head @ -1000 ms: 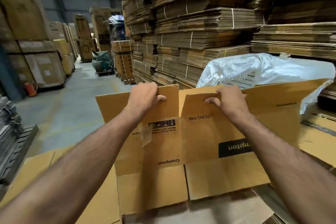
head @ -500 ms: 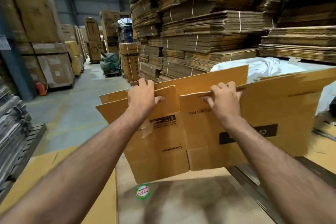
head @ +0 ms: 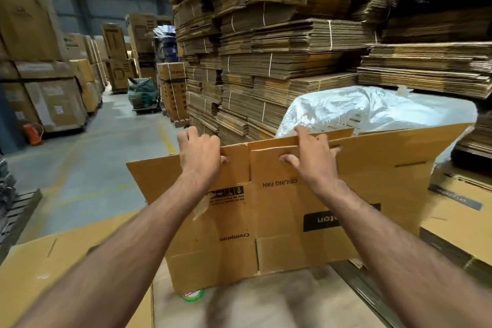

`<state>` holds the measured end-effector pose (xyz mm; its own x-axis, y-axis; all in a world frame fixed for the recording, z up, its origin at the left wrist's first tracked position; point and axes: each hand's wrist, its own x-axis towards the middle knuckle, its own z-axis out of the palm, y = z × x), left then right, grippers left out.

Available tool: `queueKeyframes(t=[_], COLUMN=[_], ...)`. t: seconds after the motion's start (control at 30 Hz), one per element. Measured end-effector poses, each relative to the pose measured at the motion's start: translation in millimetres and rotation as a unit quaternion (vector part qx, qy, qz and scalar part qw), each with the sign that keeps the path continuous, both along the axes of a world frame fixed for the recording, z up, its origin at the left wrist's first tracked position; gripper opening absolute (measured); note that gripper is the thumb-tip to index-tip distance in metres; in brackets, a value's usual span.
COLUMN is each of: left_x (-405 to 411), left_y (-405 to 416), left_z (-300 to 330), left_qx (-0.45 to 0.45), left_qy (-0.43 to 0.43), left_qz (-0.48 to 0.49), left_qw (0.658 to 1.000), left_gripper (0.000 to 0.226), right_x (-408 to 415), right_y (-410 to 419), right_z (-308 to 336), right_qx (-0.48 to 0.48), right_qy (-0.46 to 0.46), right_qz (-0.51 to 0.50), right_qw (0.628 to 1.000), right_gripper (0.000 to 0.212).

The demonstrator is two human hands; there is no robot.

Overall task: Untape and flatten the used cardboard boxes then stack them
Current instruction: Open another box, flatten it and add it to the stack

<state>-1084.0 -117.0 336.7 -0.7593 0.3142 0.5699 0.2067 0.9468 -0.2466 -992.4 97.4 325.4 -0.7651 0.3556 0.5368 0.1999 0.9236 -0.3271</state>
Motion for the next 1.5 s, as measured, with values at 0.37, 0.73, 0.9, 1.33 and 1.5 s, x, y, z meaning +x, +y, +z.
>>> queueKeyframes(t=[0.37,0.73,0.9,1.33,1.5], left_x=[35.8,51.8,51.6,27.0,27.4], left_y=[-22.9,-85.3,-116.3,-243.0,-270.8], left_z=[3.2,-15.7,-31.9,-65.4,-52.4], left_qx=[0.138,0.207,0.189,0.599,0.545], left_qy=[0.102,0.089,0.067,-0.265,-0.403], left_qz=[-0.173,-0.200,-0.241,-0.283,-0.302], left_qw=[0.970,0.954,0.950,0.701,0.671], left_gripper=[0.037,0.036,0.033,0.097,0.050], right_x=[13.0,22.6,25.8,32.3,23.2], right_y=[-26.3,-102.0,-117.1,-112.3,-124.3], right_z=[14.4,-2.3,-4.8,24.8,46.0], right_qx=[0.054,-0.027,-0.022,0.058,0.074], right_qy=[-0.060,-0.022,0.000,0.082,0.131], right_qz=[-0.105,0.042,0.039,0.021,0.042], right_qw=[0.991,0.999,0.999,0.995,0.988], right_gripper=[0.034,0.052,0.063,0.071,0.058])
